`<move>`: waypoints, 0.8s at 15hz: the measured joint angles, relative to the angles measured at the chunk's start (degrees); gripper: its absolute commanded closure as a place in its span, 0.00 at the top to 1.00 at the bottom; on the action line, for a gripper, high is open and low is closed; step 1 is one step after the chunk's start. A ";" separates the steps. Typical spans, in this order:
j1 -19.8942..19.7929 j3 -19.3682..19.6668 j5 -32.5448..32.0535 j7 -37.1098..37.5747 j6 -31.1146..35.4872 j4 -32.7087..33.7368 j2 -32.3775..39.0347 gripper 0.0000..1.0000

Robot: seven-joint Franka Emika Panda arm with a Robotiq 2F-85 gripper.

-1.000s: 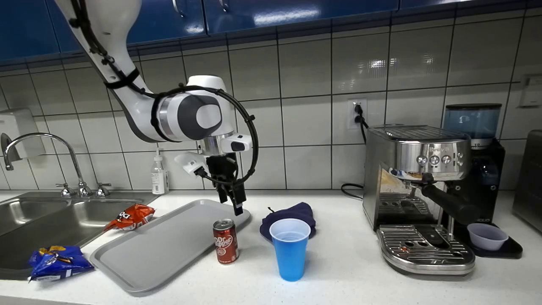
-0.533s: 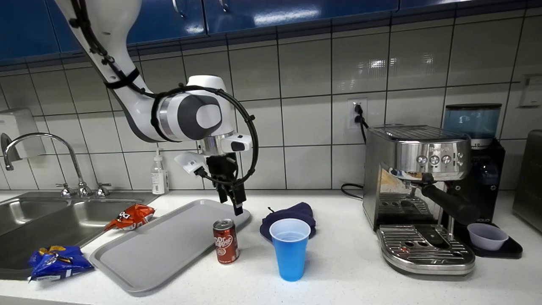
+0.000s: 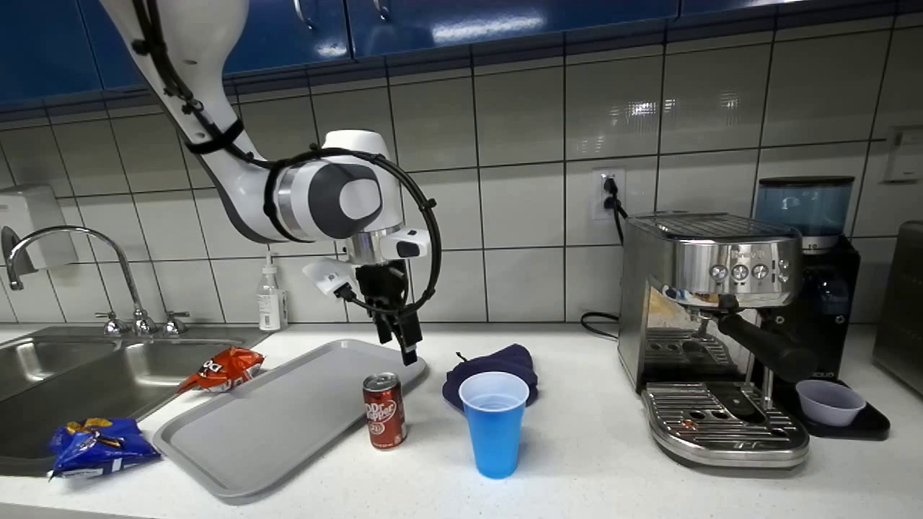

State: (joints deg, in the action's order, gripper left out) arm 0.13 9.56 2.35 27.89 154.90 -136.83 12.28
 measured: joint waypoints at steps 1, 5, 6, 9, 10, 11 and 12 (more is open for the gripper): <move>0.02 0.15 -0.04 1.51 0.00 1.06 0.98 1.00; 0.59 1.77 -0.14 8.88 -0.05 6.46 6.24 1.00; 0.89 2.42 -0.15 10.84 -0.05 7.92 7.69 1.00; 1.77 4.36 -0.15 16.27 -0.23 12.33 11.72 1.00; 2.03 4.95 -0.15 17.82 -0.33 13.58 12.84 1.00; 2.31 5.60 -0.17 19.32 -0.35 14.74 13.88 1.00; 2.59 6.25 -0.18 20.66 -0.39 15.76 14.84 1.00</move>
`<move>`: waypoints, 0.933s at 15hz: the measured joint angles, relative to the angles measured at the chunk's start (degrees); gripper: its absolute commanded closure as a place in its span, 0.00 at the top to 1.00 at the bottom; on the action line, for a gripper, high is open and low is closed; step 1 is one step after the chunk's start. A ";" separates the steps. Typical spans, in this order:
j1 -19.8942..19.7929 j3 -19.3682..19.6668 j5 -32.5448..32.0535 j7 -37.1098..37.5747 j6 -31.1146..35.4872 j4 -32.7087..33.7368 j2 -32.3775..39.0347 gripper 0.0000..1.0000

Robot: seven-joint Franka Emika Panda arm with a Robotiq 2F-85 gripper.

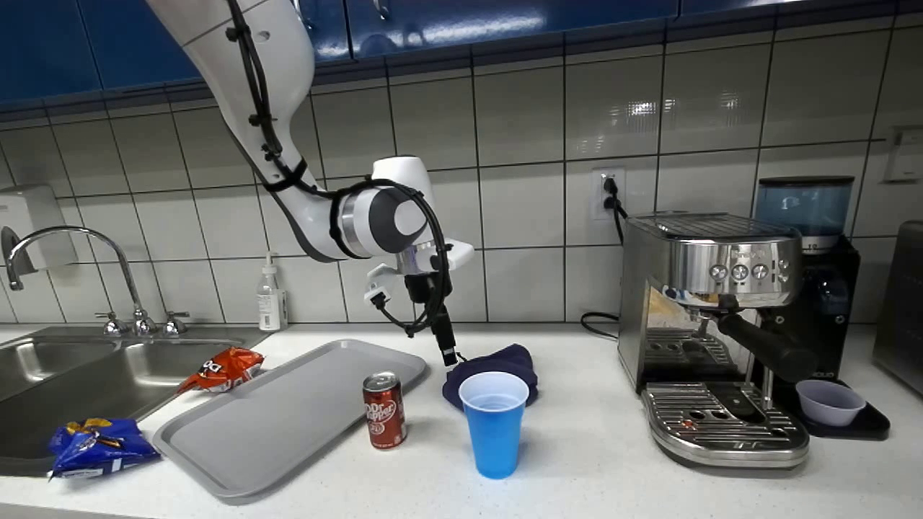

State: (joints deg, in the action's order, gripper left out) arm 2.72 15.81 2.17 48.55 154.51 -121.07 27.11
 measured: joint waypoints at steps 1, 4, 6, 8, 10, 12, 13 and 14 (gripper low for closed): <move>0.27 0.67 -0.02 1.30 -0.10 0.94 0.98 1.00; 0.50 2.17 -0.05 4.33 -0.86 3.42 3.59 1.00; 0.52 3.07 -0.12 5.86 -1.76 4.74 5.06 1.00; 0.51 3.88 -0.23 7.20 -2.55 5.96 6.51 1.00; 0.51 4.47 -0.28 8.28 -3.30 7.18 7.95 1.00; 0.51 4.75 -0.29 9.25 -4.20 8.40 9.28 1.00; 0.51 4.81 -0.29 9.60 -4.55 8.96 9.91 1.00; 0.51 4.83 -0.29 9.88 -4.80 9.50 10.48 1.00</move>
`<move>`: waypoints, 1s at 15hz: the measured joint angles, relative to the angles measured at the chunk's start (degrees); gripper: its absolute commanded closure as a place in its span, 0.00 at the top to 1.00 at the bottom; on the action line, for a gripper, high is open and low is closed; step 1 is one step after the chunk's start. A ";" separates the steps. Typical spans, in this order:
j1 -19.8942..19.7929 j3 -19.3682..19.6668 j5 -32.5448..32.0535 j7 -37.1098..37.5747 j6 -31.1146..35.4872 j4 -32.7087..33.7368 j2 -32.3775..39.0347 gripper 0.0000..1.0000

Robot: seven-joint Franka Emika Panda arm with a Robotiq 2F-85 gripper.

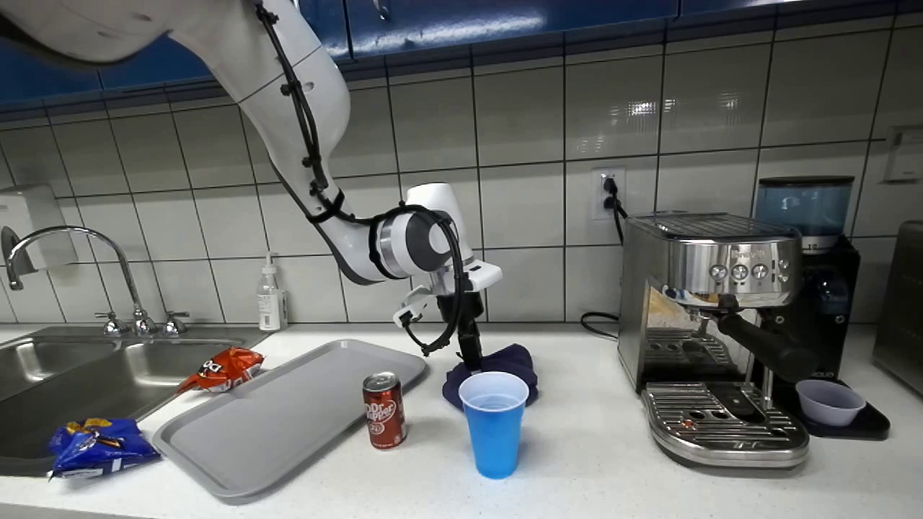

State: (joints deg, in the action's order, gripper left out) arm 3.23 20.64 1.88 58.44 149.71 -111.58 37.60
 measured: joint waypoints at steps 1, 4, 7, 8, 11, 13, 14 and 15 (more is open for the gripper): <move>0.00 0.00 0.00 0.19 -0.17 0.54 0.60 1.00; -0.01 0.00 0.00 0.69 -0.43 2.10 2.28 1.00; -0.07 0.03 0.00 1.37 -0.85 3.51 3.73 1.00; -0.08 0.06 0.00 1.57 -1.12 3.95 4.14 1.00; -0.12 0.16 0.00 2.01 -1.83 5.07 5.25 1.00; -0.14 0.22 0.00 2.10 -2.09 5.58 5.75 0.93; -0.14 0.25 0.00 2.11 -2.19 5.83 5.97 0.72; -0.15 0.26 0.00 2.11 -2.23 6.03 6.15 0.69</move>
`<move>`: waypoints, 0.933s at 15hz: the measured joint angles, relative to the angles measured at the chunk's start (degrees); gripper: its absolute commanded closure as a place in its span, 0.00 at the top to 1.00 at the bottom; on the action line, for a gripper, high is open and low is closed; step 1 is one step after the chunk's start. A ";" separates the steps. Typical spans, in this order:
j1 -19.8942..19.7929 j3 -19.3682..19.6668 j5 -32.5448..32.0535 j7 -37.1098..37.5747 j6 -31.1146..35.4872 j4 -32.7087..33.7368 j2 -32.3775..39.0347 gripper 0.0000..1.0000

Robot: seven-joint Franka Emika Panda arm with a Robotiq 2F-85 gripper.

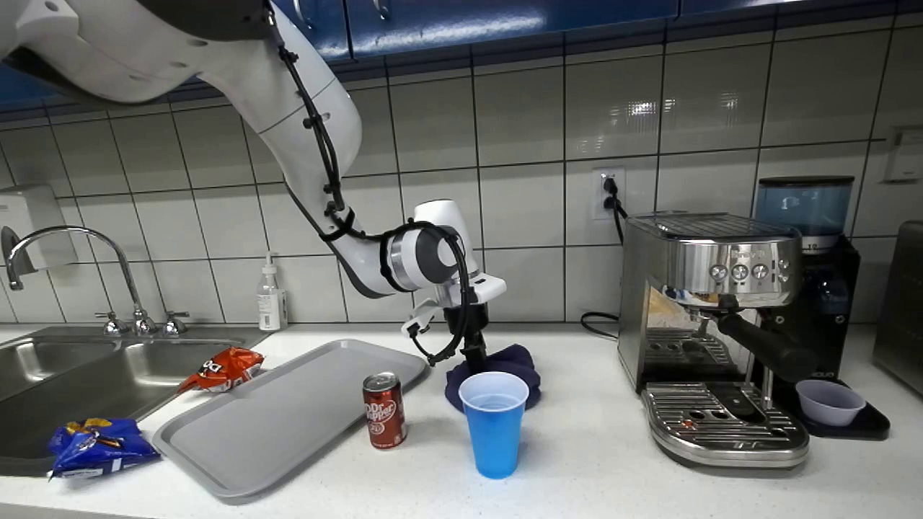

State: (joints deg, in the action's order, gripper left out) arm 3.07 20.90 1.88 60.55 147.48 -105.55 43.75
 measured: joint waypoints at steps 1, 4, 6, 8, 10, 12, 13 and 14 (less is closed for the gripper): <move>0.00 0.00 0.00 0.01 -0.02 0.15 0.11 0.67; 0.00 0.01 0.00 0.01 -0.03 0.57 0.19 0.44; 0.00 0.07 0.00 0.01 -0.03 0.89 0.19 0.29; 0.00 0.16 0.00 0.01 -0.03 1.11 0.19 0.14; 0.00 0.26 0.00 0.01 -0.03 1.20 0.19 0.01; 0.00 0.38 0.00 0.01 -0.03 1.27 0.19 0.03; 0.00 0.45 0.00 0.01 -0.03 1.28 0.19 0.01; 0.00 0.53 0.00 0.01 -0.03 1.28 0.19 0.03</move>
State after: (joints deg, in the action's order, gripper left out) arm 3.07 21.43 1.88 60.56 147.45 -104.27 43.94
